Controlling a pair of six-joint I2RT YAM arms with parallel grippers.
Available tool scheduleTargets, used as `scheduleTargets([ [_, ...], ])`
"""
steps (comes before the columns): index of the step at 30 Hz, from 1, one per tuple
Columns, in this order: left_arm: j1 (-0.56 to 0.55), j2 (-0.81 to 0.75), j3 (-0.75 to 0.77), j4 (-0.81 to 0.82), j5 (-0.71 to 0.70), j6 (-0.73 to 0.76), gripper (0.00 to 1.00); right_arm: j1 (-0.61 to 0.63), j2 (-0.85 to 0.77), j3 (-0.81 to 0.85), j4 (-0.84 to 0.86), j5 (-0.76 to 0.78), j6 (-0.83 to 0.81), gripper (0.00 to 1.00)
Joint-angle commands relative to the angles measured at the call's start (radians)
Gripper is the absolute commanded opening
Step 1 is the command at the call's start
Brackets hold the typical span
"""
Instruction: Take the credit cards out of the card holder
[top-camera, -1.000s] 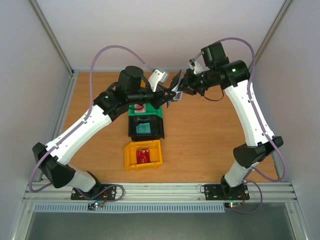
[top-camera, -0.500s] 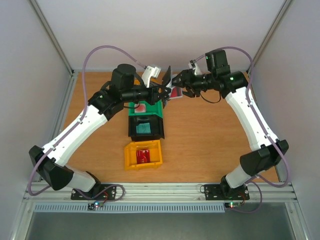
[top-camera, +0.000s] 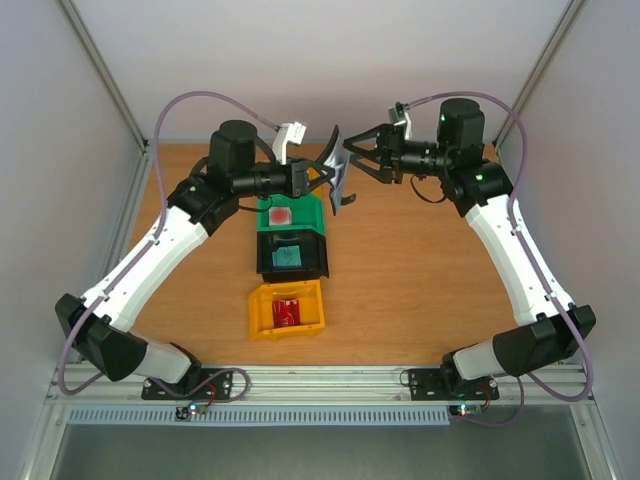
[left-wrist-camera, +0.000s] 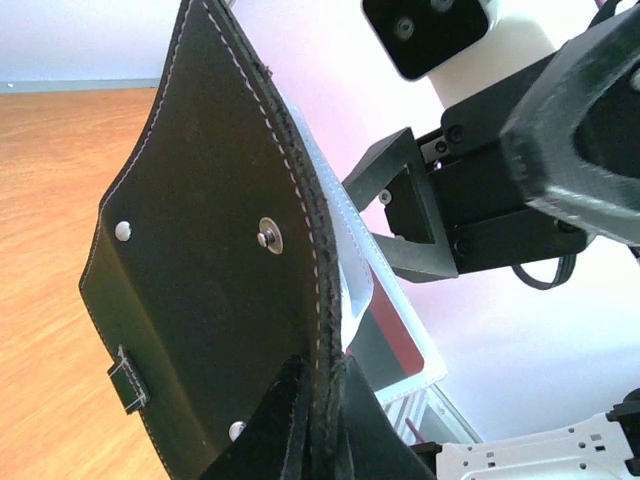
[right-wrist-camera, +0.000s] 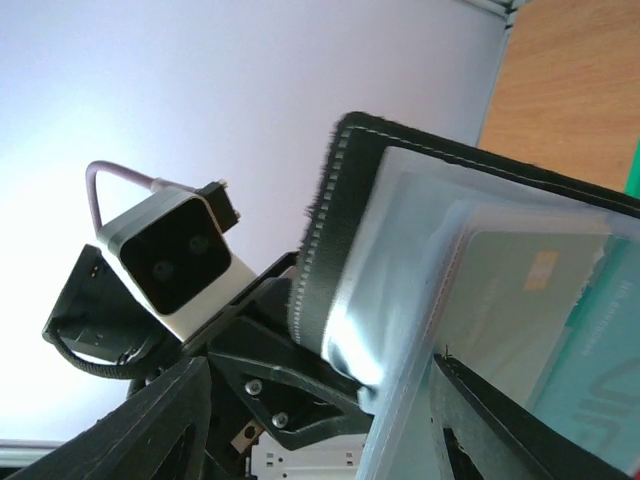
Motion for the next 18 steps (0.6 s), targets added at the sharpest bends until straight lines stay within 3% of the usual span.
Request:
scheduleTargets([
  [1,0.018,-0.023,0.043,0.102,0.059,-0.04,0.0,-0.021,-0.032,-0.026,-0.045,0.005,0.005,0.6],
  [5,0.018,-0.036,0.038,0.111,0.032,-0.034,0.0,-0.022,-0.042,-0.035,-0.198,0.067,-0.072,0.59],
  [11,0.018,-0.043,0.031,0.118,0.019,-0.033,0.0,-0.021,-0.062,-0.092,-0.088,0.026,-0.006,0.54],
  [18,0.019,-0.034,0.058,0.143,0.039,-0.053,0.0,-0.021,-0.064,-0.104,-0.101,0.035,-0.01,0.07],
])
